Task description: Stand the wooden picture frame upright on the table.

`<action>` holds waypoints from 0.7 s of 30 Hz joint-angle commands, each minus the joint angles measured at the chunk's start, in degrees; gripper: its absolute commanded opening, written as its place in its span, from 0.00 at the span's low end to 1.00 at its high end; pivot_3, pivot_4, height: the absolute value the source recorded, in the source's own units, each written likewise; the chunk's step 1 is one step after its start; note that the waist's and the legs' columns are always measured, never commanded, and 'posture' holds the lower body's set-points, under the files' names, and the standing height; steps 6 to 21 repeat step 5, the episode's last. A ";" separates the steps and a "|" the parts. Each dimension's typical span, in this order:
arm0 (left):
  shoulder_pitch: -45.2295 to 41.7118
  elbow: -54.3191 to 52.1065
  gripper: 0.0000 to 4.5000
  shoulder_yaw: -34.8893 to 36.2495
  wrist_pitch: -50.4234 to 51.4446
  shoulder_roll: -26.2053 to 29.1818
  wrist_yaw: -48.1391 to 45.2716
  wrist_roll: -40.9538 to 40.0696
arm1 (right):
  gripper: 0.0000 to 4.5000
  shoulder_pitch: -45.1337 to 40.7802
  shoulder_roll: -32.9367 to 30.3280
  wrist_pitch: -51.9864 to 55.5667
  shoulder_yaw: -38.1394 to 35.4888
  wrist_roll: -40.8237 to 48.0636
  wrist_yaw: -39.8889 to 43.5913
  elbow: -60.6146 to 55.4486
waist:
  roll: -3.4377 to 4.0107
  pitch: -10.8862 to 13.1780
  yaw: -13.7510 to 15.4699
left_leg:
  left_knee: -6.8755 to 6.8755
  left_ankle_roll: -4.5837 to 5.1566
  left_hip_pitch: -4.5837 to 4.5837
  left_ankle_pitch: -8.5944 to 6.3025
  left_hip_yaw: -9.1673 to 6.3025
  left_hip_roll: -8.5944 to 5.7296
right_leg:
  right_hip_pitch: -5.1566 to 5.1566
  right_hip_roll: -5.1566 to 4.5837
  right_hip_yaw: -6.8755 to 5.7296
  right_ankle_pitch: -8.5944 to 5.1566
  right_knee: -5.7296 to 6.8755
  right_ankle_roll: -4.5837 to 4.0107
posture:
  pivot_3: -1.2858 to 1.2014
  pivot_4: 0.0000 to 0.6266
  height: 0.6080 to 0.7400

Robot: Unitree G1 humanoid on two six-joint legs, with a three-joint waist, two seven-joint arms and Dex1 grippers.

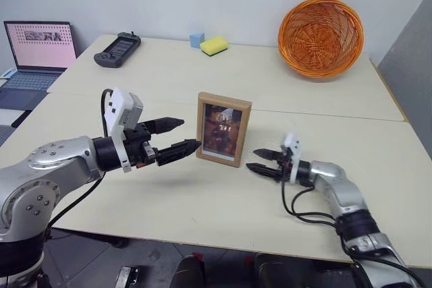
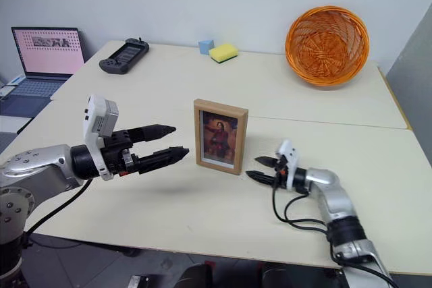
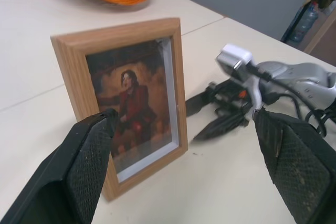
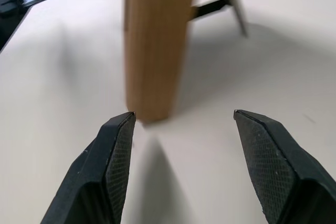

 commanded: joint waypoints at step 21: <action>-1.01 0.03 0.98 0.43 0.99 -1.97 3.61 -1.58 | 0.71 6.09 -1.46 9.44 -6.36 7.14 -6.54 -15.49 | 0.00 0.00 -0.27 | -0.02 0.00 0.01 0.00 0.01 0.03 | -0.01 0.03 0.01 -0.01 0.02 -0.01 | 0.52 0.24 1.00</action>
